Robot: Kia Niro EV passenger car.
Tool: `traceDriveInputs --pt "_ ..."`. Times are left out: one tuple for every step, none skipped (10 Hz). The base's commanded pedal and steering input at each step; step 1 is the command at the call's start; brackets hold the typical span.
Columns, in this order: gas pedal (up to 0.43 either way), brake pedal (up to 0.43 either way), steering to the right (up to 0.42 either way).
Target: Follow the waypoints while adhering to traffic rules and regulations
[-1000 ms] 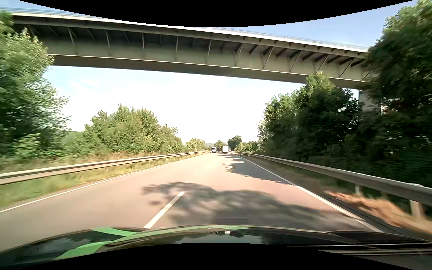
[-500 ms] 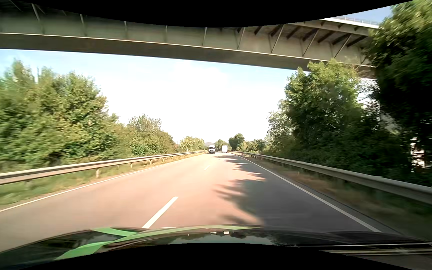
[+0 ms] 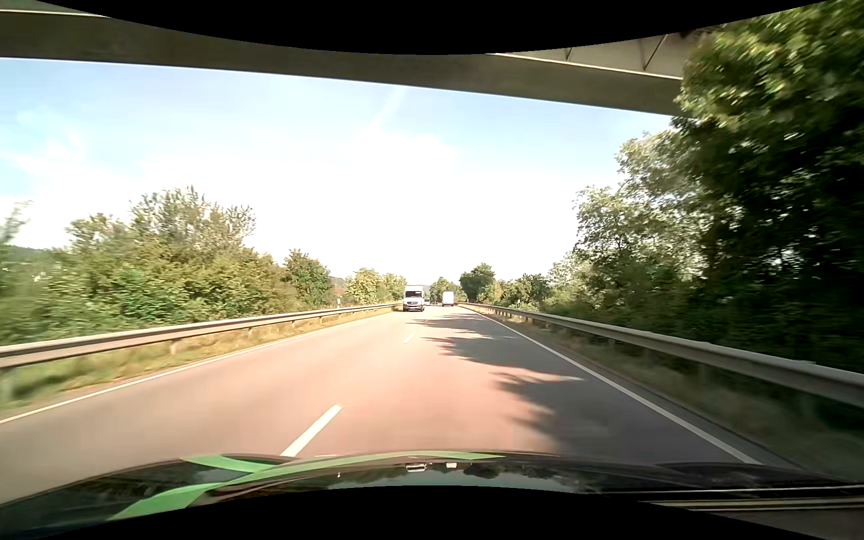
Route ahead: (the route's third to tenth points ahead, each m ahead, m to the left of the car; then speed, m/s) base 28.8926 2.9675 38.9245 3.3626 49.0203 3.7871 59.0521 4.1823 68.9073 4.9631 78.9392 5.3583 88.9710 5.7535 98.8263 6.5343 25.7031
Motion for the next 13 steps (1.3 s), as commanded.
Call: traceDriveInputs --pt "0.209 0.0 -0.003" --pt "0.209 0.0 -0.003" --pt "0.209 0.0 -0.004" --pt "0.209 0.0 -0.003" --pt "0.209 0.0 -0.004" --pt "0.22 0.0 -0.003" --pt "0.24 0.0 -0.003" --pt "0.248 0.0 -0.003" --pt "0.26 0.0 -0.004" --pt "0.26 0.0 -0.004" --pt "0.26 0.0 -0.004" --pt "0.248 0.0 -0.004" --pt "0.22 0.0 -0.004"
